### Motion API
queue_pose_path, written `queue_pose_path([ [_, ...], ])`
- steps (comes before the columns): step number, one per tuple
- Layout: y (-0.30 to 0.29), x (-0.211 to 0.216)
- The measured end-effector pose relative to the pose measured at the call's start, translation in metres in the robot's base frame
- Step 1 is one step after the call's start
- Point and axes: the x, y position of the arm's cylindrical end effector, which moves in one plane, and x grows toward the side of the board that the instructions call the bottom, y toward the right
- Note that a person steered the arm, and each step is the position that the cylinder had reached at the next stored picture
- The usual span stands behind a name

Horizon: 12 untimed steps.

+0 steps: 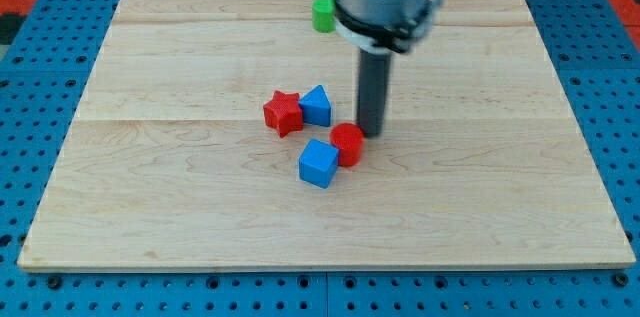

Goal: Move the red circle diagonally top left to the red star

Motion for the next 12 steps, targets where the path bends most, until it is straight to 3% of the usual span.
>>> queue_pose_path([
  [2,0.006,0.031],
  [4,-0.080,-0.023],
  [5,-0.145,-0.021],
  [7,-0.163,0.023],
  [8,-0.211,0.042],
  [10,-0.218,-0.041],
  [12,-0.170,-0.073],
])
